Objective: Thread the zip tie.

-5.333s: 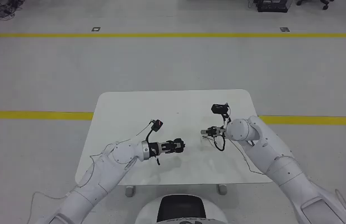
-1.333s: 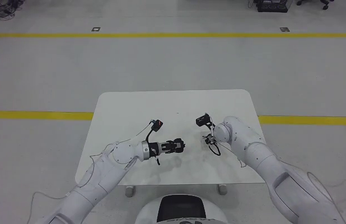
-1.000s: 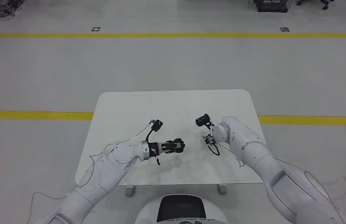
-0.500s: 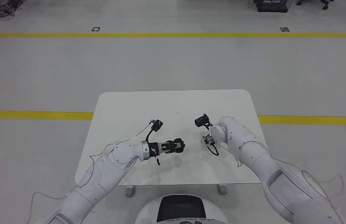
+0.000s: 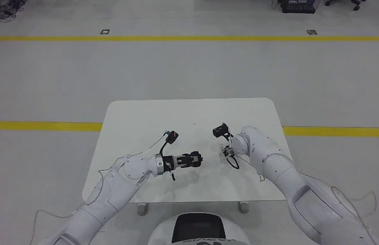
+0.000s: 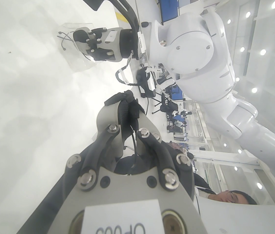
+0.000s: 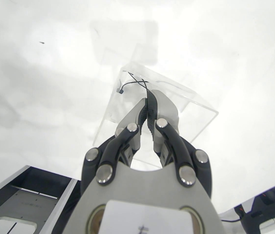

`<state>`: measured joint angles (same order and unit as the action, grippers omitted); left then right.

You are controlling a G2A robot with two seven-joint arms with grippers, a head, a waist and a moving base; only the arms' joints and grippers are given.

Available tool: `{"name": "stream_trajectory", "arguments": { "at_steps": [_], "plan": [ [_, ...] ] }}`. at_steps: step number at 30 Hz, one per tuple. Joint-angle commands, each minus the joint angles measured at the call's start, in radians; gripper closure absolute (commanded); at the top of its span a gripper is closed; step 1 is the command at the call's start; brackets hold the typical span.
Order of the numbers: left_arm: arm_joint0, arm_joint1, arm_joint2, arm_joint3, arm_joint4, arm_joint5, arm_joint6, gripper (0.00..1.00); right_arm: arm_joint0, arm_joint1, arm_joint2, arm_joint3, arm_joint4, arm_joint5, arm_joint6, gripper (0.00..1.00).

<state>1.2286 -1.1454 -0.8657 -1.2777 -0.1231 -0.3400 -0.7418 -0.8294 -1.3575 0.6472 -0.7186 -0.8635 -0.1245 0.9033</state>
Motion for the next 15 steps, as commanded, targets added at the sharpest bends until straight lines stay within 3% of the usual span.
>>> {"name": "stream_trajectory", "arguments": {
  "at_steps": [1, 7, 15],
  "plan": [
    [0.0, 0.0, 0.0, 0.0, 0.0, 0.0, 0.0, 1.0, -0.012, 0.017, 0.026, -0.028, 0.001, -0.023, 0.001, 1.0],
    [0.0, 0.0, 0.0, 0.0, 0.0, 0.0, 0.0, 1.0, -0.073, 0.074, 0.115, -0.152, -0.006, -0.072, 0.022, 1.0],
    [0.0, 0.0, 0.0, 0.0, 0.0, 0.0, 0.0, 1.0, -0.208, 0.161, 0.289, -0.362, 0.015, -0.172, 0.061, 1.0]
  ]
}}
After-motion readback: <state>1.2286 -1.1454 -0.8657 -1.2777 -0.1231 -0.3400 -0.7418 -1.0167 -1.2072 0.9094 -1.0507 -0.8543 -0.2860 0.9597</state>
